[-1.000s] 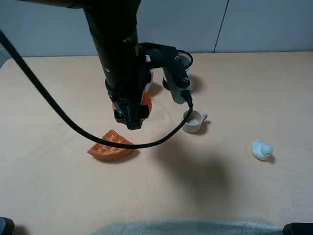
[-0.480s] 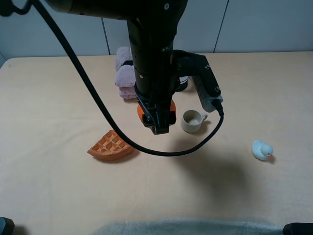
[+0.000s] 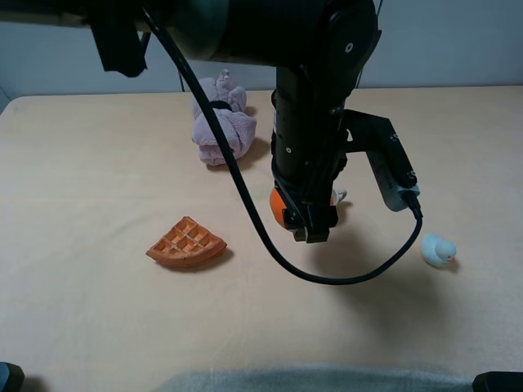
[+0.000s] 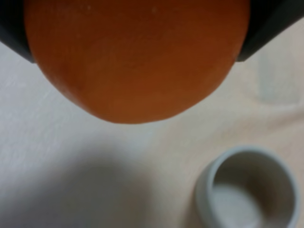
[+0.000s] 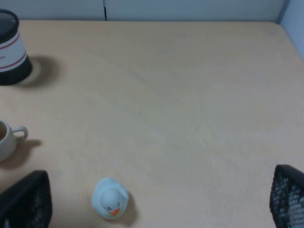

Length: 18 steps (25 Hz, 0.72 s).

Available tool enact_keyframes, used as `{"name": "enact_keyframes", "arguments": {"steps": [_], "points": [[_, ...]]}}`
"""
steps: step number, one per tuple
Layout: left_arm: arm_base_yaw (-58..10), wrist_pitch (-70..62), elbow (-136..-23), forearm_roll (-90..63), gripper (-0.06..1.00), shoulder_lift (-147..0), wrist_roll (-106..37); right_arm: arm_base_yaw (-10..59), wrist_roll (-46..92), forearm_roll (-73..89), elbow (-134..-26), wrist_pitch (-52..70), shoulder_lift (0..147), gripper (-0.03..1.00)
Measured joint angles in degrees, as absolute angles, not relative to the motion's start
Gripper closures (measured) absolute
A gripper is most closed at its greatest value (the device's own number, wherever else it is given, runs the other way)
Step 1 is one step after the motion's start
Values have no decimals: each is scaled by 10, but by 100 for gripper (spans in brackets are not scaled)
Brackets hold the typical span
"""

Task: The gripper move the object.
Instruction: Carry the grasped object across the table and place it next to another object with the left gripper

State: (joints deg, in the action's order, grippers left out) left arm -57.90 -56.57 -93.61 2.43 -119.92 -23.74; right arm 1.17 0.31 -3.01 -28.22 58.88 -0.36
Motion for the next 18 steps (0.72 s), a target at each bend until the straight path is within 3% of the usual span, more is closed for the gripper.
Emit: {"name": "enact_keyframes", "arguments": {"steps": [18], "points": [[-600, -515, -949, -9, 21, -1264, -224, 12, 3, -30, -282, 589, -4, 28]]}}
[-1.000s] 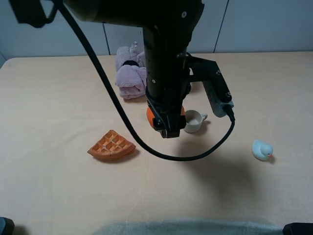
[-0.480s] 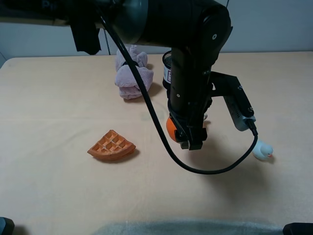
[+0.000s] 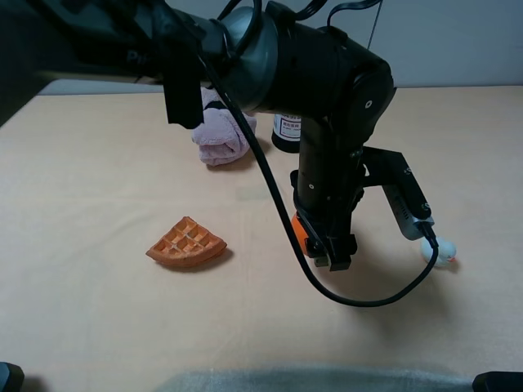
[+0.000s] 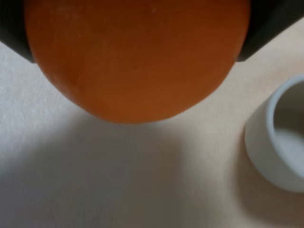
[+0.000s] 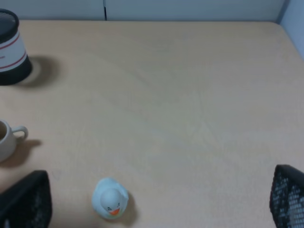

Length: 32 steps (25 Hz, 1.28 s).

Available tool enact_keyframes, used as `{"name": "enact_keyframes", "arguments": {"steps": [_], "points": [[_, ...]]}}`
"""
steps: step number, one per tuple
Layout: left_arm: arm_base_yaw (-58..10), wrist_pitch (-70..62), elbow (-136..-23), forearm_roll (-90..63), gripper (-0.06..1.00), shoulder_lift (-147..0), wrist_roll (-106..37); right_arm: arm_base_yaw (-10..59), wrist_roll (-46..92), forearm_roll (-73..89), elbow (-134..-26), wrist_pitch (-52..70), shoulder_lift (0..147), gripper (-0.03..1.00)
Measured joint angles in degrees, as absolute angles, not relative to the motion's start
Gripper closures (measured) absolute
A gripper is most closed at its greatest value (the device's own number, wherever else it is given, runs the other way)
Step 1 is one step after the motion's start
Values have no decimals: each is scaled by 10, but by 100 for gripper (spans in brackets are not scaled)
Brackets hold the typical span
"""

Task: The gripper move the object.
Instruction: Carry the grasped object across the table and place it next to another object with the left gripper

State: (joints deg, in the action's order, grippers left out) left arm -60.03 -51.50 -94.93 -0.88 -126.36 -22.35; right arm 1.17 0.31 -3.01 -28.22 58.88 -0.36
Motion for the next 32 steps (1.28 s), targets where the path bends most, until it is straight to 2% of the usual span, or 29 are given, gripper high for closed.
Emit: {"name": "enact_keyframes", "arguments": {"steps": [11, 32], "points": [[-607, -512, -949, -20, 21, -1293, -164, 12, 3, -30, -282, 589, -4, 28], [-607, -475, -949, -24, 21, -1322, -162, 12, 3, -30, -282, 589, -4, 28]]}}
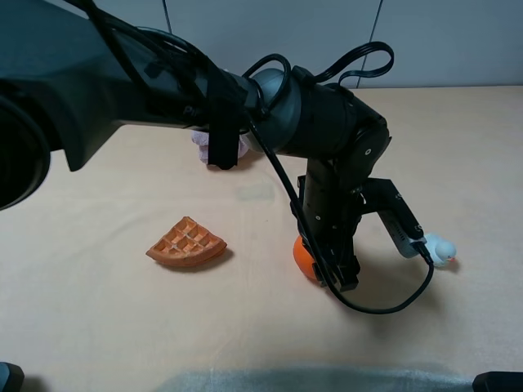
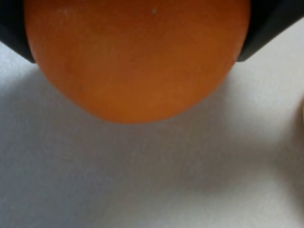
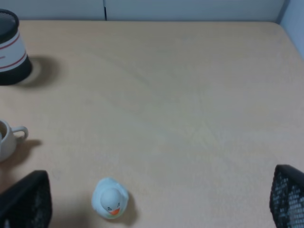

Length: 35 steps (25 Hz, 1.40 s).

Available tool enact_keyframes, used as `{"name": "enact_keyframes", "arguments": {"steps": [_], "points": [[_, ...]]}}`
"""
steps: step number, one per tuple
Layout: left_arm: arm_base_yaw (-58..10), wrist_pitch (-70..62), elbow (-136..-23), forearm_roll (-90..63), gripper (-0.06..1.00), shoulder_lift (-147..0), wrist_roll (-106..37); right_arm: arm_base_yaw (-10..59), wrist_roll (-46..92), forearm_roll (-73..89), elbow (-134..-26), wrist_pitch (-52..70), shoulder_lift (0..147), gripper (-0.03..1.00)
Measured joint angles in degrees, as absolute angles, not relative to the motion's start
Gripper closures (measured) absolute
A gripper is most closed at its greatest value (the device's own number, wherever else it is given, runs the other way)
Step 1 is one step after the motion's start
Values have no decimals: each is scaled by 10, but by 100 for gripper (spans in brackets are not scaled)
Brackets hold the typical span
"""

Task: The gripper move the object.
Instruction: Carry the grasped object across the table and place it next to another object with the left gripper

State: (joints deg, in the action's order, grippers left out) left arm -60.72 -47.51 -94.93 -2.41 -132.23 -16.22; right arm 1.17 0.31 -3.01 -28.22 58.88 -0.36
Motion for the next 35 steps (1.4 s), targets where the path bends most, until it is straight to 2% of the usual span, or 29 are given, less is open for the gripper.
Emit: {"name": "enact_keyframes", "arguments": {"steps": [13, 22, 35], "points": [[-607, -465, -949, -24, 20, -1322, -162, 12, 3, -30, -282, 589, -4, 28], [-607, -463, -949, -24, 3, -1322, -162, 12, 3, -30, -282, 589, -4, 28], [-607, -461, -949, -25, 1, -1322, -162, 12, 3, -30, -282, 589, -4, 28]]}}
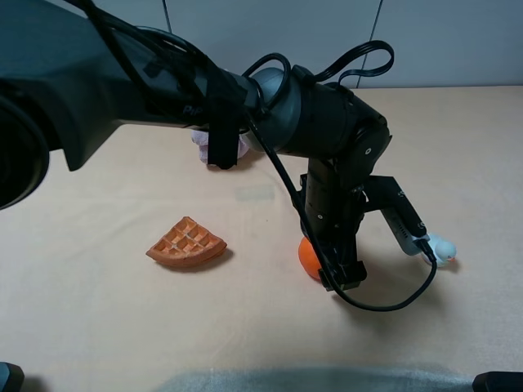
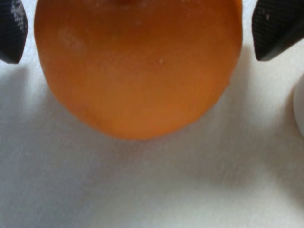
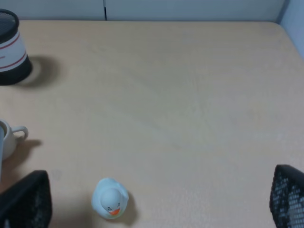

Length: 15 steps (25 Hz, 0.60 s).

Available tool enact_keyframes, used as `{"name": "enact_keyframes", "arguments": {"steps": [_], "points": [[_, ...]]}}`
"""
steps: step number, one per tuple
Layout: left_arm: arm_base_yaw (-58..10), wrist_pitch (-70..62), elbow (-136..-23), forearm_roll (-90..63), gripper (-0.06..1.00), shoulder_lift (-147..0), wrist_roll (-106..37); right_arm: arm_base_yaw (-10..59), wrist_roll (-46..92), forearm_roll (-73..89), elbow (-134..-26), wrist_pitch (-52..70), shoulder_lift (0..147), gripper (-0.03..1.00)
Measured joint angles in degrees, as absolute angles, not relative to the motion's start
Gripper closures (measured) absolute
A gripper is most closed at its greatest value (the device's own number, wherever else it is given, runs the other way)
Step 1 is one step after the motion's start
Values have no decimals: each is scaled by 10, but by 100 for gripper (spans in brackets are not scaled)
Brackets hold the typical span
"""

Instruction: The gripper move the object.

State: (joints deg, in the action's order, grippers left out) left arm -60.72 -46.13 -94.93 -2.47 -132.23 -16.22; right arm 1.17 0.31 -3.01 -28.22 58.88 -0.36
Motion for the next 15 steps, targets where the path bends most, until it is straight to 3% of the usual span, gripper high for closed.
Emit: {"name": "enact_keyframes", "arguments": {"steps": [15], "points": [[-607, -533, -975, -22, 1, -1269, -162, 12, 3, -30, -282, 589, -4, 28]]}}
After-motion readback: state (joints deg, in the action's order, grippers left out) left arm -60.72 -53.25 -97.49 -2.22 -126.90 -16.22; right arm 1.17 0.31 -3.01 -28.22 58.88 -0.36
